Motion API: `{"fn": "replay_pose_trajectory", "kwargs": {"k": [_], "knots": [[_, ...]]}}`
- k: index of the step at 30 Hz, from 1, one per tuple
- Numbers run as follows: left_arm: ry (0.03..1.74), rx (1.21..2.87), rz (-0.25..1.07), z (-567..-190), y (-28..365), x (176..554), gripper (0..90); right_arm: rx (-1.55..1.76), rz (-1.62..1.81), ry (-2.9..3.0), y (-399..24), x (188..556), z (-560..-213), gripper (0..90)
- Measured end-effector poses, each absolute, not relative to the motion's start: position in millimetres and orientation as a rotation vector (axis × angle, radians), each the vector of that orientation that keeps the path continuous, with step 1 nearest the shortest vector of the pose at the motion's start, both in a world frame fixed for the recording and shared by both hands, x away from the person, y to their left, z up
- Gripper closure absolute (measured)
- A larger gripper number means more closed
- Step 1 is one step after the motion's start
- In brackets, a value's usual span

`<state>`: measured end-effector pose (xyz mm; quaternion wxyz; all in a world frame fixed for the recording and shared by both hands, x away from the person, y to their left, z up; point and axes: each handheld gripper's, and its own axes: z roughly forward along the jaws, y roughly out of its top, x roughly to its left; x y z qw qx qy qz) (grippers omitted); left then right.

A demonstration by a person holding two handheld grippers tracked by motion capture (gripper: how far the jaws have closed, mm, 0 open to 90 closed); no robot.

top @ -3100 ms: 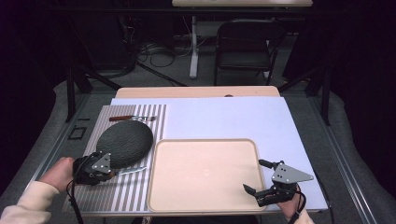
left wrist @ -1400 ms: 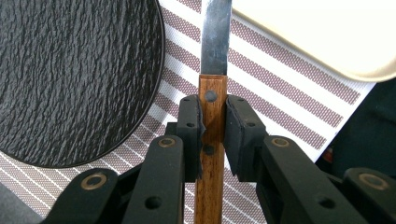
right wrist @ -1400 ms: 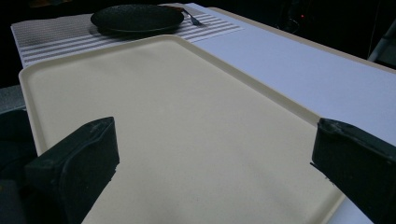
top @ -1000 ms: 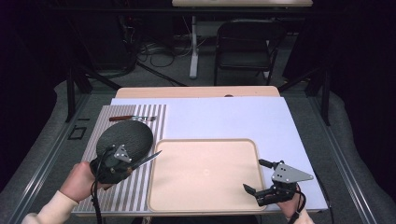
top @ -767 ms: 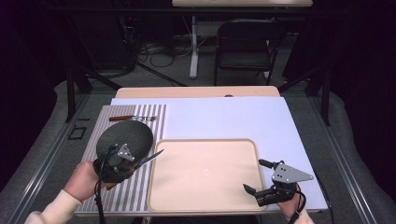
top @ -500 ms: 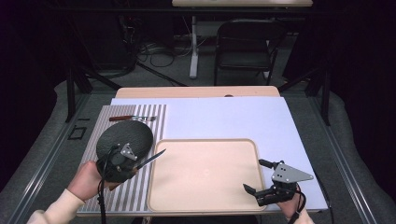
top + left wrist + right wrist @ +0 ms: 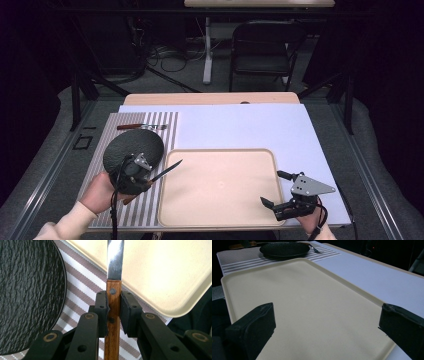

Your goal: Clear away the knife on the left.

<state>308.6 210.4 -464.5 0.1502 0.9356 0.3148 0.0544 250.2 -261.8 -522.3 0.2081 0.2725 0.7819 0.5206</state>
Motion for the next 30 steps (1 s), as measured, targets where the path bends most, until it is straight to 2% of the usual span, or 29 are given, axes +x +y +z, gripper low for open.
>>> {"fn": "replay_pose_trajectory", "kwargs": {"k": [30], "knots": [[0.955,2.658,0.112,-470,190,316,76.8,0.760,1.451,2.175,-262,250,-522,0.0]]}}
